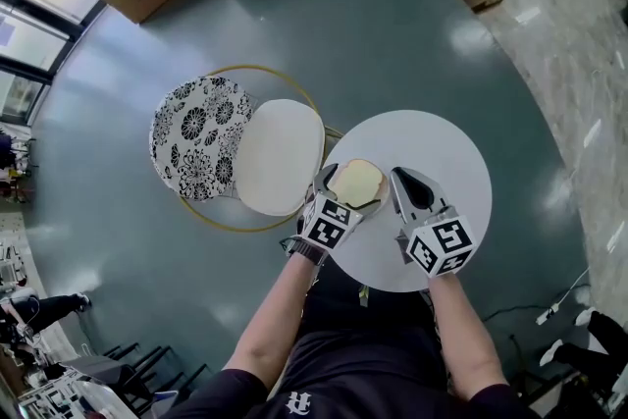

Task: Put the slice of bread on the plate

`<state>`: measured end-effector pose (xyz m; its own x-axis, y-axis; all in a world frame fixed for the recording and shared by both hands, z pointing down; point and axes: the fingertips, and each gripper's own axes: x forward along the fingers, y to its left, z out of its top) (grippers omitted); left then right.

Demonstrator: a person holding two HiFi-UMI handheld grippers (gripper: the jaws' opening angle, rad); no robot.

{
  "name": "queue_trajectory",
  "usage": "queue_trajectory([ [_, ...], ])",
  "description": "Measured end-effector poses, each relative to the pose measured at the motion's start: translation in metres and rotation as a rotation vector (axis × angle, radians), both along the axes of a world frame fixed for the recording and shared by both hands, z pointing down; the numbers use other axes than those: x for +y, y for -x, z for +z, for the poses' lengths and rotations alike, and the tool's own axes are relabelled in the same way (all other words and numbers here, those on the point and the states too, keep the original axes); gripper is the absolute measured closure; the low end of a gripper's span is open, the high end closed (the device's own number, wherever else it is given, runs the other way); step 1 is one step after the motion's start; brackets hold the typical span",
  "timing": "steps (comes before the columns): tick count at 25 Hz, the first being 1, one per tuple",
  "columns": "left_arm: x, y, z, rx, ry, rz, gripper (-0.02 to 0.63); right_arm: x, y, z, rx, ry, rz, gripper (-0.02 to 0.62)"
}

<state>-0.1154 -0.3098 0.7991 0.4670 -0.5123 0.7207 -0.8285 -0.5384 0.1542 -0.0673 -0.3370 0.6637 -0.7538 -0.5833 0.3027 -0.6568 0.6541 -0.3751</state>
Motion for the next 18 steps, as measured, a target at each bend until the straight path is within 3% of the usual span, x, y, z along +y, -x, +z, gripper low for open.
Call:
queue_trajectory([
  [9, 0.001, -0.006, -0.136, 0.121, -0.13, -0.04, 0.081, 0.005, 0.001, -0.083, 0.0, -0.042, -0.004, 0.588],
  [18, -0.003, -0.002, -0.271, 0.195, -0.323, -0.088, 0.224, 0.008, -0.009, -0.187, -0.014, -0.172, -0.004, 0.588],
])
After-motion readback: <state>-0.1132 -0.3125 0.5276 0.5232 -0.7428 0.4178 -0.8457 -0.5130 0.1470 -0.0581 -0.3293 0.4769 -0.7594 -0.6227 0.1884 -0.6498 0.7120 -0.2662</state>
